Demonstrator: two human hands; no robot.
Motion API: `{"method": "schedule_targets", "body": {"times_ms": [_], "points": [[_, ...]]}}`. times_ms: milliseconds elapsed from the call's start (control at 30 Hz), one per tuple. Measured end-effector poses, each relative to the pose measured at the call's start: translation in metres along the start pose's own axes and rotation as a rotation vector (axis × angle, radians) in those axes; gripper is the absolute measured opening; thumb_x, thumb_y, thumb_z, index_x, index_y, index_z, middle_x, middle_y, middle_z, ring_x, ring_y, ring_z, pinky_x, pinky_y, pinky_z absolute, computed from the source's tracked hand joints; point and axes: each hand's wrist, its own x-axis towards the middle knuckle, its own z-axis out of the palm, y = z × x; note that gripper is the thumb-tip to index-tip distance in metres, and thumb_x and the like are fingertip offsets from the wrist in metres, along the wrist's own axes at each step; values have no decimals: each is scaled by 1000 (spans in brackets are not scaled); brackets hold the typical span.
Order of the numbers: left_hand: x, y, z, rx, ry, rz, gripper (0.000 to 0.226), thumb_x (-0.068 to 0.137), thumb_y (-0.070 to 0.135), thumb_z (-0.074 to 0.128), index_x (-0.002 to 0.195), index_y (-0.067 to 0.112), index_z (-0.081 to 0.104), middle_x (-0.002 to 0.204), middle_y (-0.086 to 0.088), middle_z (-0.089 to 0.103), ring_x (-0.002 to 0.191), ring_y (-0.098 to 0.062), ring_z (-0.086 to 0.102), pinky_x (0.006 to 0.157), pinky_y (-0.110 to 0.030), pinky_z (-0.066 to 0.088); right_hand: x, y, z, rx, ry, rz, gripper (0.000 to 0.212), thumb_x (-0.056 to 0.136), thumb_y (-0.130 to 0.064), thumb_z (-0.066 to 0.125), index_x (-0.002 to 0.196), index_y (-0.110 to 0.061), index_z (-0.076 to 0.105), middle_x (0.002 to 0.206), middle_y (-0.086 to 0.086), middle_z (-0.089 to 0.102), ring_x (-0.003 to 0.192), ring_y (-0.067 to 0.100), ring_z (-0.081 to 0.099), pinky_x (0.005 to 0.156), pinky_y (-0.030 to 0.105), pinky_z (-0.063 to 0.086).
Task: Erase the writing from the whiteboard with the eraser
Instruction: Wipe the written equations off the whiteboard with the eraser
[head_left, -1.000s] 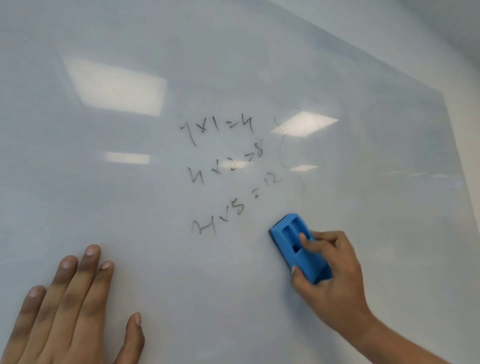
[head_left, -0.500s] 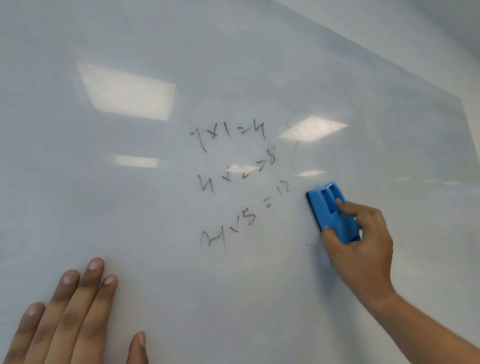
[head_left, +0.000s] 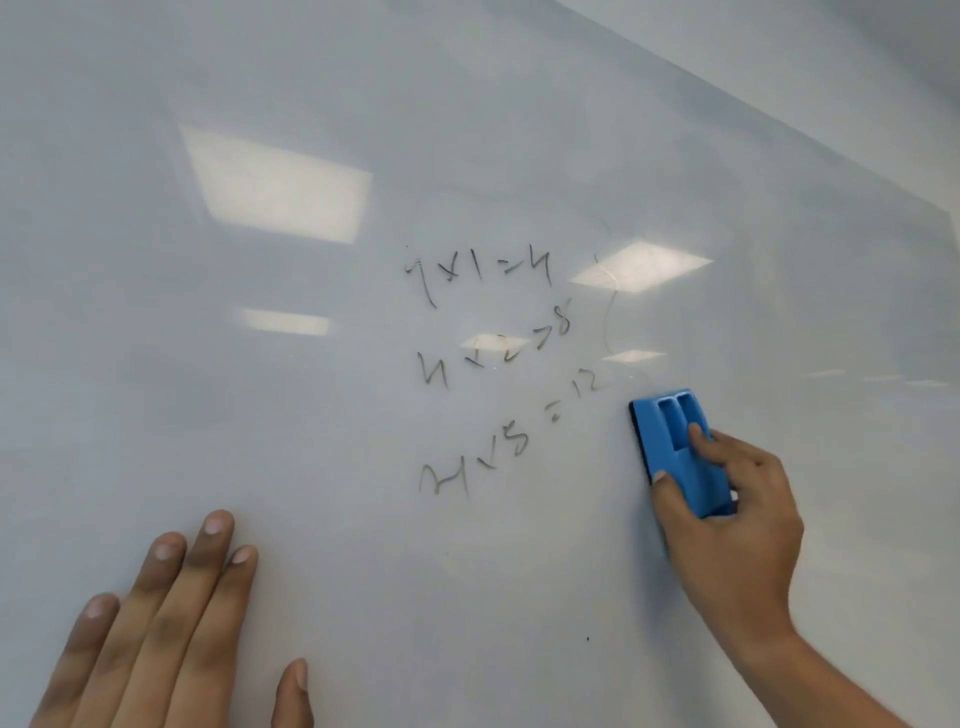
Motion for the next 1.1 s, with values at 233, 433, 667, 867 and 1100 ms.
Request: {"method": "schedule_targets", "body": {"times_ms": [233,433,667,867,1100], "points": [[4,4,-6,104,-33,10,67,81,47,41,134,7,47,154,-2,35,150,-14,23,109,-54,32,-94,-82,5,-47,-622,-435,17,89,-72,61,91,-59,72,100,-21,71,83,-1,62,81,12,47],[5,5,-5,137,-20,37,66,80,46,42,130,5,52,148,-7,45,144,-22,32,119,-37,20,-26,-54,26,2,-129,-239,43,76,-42,70,116,-27,72,117,-8,57,102,13,55,82,42,56],[3,6,-12,130,-34,20,65,81,42,44,132,4,53,145,-14,51,142,-27,36,117,-41,23,-73,-89,30,46,-356,-652,43,71,-31,79,113,-24,71,116,9,67,85,24,61,73,35,55],[2,2,-13,147,-38,55,67,82,42,46,137,4,51,152,-11,45,143,-28,37,116,-45,27,19,-56,22,7,-209,-322,42,72,-42,69,110,-24,72,114,2,65,101,25,63,92,39,53],[0,1,-11,125,-37,44,69,81,44,45,139,6,48,158,-3,35,146,-25,32,114,-48,29,11,-52,19,31,-202,-239,34,66,-38,67,100,-32,64,113,-5,62,100,22,61,94,38,52]]}}
